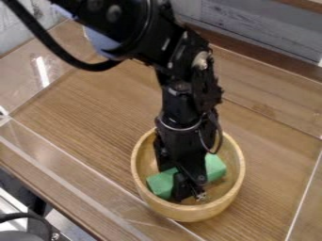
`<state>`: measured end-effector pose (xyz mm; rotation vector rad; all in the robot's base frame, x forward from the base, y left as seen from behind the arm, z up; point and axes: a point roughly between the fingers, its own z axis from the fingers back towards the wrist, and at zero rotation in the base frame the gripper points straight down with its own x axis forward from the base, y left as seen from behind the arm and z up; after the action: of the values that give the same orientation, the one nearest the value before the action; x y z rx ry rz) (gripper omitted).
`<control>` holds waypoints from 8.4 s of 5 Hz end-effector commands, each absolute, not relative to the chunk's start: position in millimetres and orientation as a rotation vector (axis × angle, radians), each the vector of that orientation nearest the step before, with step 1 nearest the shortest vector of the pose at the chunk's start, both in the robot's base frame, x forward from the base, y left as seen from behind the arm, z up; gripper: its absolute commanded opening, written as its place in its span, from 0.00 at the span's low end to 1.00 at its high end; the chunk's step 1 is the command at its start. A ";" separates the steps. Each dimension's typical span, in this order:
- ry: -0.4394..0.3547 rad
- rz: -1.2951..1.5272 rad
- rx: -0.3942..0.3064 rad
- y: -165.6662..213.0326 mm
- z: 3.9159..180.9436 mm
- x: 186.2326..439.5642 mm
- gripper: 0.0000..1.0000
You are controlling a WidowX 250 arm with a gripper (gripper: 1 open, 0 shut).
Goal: Remove the green block from inside the brown bowl and put it on the table
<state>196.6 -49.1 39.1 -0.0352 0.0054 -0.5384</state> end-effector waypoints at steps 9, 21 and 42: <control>-0.091 -0.468 -0.048 -36.8 88.4 208.8 0.00; -0.148 -0.520 -0.042 4.0 112.5 206.5 0.00; -0.155 -0.523 -0.067 32.1 62.8 200.2 0.00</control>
<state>190.9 27.7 53.6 -0.0897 -0.1147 -0.5230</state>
